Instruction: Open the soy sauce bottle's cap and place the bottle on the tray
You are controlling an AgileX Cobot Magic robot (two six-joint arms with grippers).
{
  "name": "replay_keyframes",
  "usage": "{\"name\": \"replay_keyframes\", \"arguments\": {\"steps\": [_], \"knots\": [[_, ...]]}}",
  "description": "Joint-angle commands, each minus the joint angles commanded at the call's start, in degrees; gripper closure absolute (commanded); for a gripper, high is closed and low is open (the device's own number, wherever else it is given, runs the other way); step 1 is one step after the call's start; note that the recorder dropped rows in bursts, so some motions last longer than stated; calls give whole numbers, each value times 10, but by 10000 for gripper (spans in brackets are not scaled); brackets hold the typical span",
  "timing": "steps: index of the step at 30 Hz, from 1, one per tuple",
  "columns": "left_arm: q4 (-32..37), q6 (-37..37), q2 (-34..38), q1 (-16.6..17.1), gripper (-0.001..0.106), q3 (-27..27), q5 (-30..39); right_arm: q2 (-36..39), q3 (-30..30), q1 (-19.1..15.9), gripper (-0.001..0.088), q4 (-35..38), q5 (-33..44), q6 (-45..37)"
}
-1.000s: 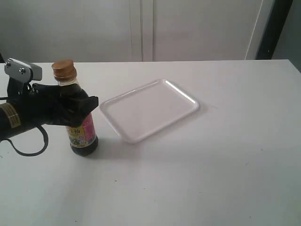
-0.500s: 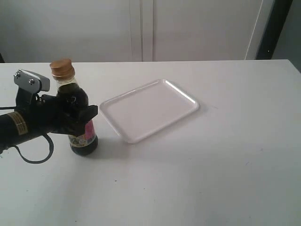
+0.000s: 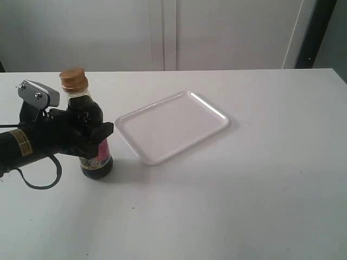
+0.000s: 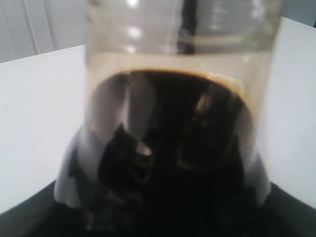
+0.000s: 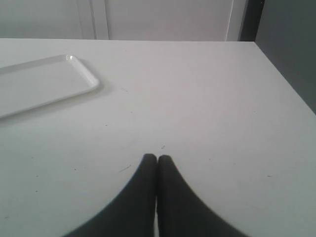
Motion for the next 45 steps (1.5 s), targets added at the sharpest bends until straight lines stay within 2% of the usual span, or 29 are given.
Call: {"name": "replay_keyframes", "arguments": {"steps": [2, 11, 15, 18, 20, 25, 29, 33, 37, 42, 45], "knots": [[0, 0, 0, 0, 1053, 0, 0, 0, 0, 0, 868, 0, -19, 0], [-1, -5, 0, 0, 1053, 0, -1, 0, 0, 0, 868, 7, -197, 16], [-1, -5, 0, 0, 1053, 0, -1, 0, 0, 0, 868, 52, -273, 155], [-1, -5, 0, 0, 1053, 0, -1, 0, 0, 0, 868, 55, -300, 244], [-1, -5, 0, 0, 1053, 0, -1, 0, 0, 0, 868, 51, -318, 264], [-1, -5, 0, 0, 1053, 0, -1, 0, -19, 0, 868, 27, -333, 255], [-1, -5, 0, 0, 1053, 0, -1, 33, -66, 0, 868, 27, -332, 196], [-1, -5, 0, 0, 1053, 0, -1, 116, -112, 0, 868, 26, -339, 136], [-1, -5, 0, 0, 1053, 0, -5, 211, -154, 0, 868, 26, -378, 59], [-5, -5, 0, 0, 1053, 0, -17, 330, -199, 0, 868, 17, -390, 42], [-5, -7, 0, 0, 1053, 0, -19, 389, -209, 0, 868, 5, -430, 41]]}}
